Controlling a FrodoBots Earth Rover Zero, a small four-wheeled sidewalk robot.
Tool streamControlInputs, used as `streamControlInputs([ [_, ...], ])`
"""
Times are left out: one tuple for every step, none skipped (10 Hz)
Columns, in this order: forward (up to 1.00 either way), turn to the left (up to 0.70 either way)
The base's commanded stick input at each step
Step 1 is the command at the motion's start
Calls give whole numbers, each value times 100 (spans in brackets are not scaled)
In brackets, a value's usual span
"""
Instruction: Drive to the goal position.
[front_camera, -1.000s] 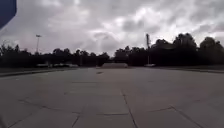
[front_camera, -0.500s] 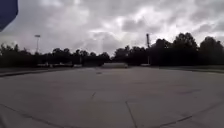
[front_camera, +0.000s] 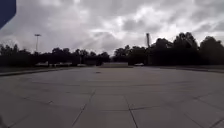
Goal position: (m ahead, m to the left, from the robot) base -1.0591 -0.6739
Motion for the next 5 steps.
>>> streamControlInputs([
  [70,0],
  [70,0],
  [70,0],
  [70,0],
  [70,0],
])
